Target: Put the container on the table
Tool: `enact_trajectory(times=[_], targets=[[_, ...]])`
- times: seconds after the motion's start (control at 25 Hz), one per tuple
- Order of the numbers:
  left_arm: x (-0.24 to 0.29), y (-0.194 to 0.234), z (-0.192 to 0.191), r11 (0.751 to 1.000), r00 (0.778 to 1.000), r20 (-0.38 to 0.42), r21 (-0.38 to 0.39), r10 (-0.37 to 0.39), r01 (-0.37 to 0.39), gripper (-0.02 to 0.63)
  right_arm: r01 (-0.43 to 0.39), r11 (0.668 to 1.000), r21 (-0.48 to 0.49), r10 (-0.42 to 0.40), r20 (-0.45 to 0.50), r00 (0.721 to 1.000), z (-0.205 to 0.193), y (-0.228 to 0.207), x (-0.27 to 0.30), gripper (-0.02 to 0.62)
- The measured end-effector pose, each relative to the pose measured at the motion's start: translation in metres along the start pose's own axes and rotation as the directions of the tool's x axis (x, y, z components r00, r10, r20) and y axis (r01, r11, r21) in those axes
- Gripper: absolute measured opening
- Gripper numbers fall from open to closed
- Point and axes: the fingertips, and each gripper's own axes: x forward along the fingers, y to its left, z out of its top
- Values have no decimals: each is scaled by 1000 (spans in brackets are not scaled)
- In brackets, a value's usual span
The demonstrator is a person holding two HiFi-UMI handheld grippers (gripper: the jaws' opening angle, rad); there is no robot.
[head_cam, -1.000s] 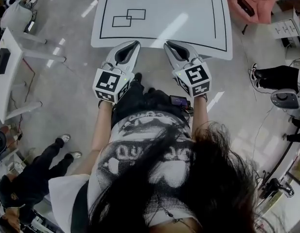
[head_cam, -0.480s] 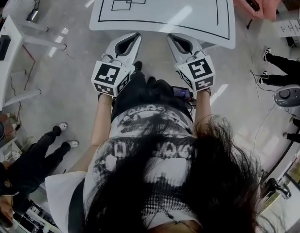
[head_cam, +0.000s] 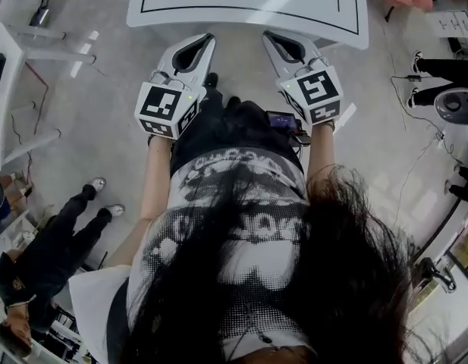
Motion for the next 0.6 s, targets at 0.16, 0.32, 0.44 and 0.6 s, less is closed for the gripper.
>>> enact_trajectory(times=[0.16,0.32,0.44,0.6], targets=[[-3,-1,-8,1000,1000,-7,-8,7,-7,0,15,1000,-1,-15,2,1000,-2,-2,-3,2],[-6,-4,-13,1000,1000,-16,-12,12,-12,0,21,1000,8,-21,-1,1000,-8,-2,-8,2],[-8,-4,-13,1000,1000,-14,-13,18,-18,0,21,1000,8,-21,-2,1000,-10,-2,-9,2],[-7,-5,-13,999,999,-16,-13,29,-29,0,15,1000,8,-15,-5,1000,-12,-3,-11,3]])
